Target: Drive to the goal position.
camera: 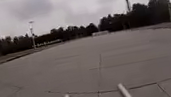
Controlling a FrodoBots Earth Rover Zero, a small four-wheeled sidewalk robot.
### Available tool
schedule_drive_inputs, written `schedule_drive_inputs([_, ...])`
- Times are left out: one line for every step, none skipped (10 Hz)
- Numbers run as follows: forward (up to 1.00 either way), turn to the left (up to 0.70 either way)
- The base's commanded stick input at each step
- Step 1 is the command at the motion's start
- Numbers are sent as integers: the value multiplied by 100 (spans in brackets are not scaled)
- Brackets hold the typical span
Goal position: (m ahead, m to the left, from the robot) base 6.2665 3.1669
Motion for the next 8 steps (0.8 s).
schedule_drive_inputs([100, -27])
schedule_drive_inputs([100, -27])
schedule_drive_inputs([100, -27])
schedule_drive_inputs([100, -27])
schedule_drive_inputs([100, -27])
schedule_drive_inputs([100, -27])
schedule_drive_inputs([100, -27])
schedule_drive_inputs([100, -27])
